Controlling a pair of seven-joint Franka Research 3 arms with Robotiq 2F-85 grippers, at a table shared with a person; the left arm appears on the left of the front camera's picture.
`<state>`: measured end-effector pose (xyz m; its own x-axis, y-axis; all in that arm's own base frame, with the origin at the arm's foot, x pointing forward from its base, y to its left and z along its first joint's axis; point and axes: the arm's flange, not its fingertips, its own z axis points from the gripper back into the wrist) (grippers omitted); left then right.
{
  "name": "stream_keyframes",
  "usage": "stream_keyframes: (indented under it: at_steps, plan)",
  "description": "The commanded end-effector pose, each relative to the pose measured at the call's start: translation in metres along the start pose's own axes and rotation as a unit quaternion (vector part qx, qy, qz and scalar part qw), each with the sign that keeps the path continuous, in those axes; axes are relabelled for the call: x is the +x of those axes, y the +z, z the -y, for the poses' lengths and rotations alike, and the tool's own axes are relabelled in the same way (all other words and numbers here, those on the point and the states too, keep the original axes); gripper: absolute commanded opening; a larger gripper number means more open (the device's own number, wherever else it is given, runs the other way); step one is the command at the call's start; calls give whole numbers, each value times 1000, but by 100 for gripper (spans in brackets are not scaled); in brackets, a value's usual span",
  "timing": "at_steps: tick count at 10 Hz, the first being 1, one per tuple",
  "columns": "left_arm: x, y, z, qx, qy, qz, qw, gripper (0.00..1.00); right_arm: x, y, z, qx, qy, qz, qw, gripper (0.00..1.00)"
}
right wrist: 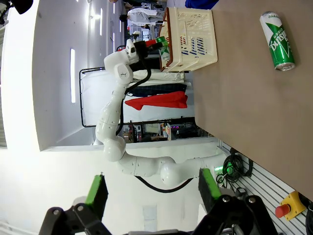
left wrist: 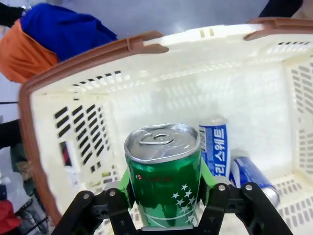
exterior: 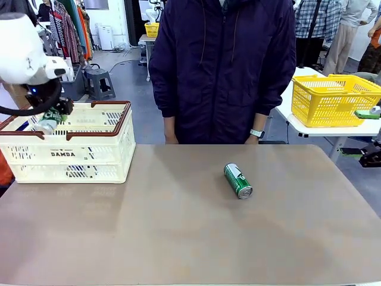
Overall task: Place the drinks into the Shopping basket.
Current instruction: Pick up one drink and place it into the Shopping basket.
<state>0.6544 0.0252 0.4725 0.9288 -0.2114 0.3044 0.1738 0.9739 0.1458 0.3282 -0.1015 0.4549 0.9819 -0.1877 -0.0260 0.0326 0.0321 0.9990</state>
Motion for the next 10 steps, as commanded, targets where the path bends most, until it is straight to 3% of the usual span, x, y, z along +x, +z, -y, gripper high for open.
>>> stream_keyframes:
  at_steps: [1, 6, 7, 8, 9, 10]
  plan:
    - [-14, -20, 3, 17, 17, 2, 1000, 0, 0, 1, -6, 1, -9, -2, 1000, 100]
    - [-19, -72, 17, 13, -13, -68, 997, 0, 0, 1, -6, 1, -9, -2, 1000, 100]
    - [-17, -70, 19, 10, -16, -69, 997, 33, 0, 1, -6, 1, -9, -2, 1000, 100]
    - [-15, -71, 20, 9, -16, -71, 997, 91, 0, 1, -6, 1, -9, -2, 1000, 100]
    - [-15, -70, 20, 13, -15, -72, 997, 100, 0, 1, -6, 1, -9, -2, 1000, 100]
    - [-16, -69, 20, 15, -16, -75, 997, 100, 0, 1, -6, 1, -9, -2, 1000, 100]
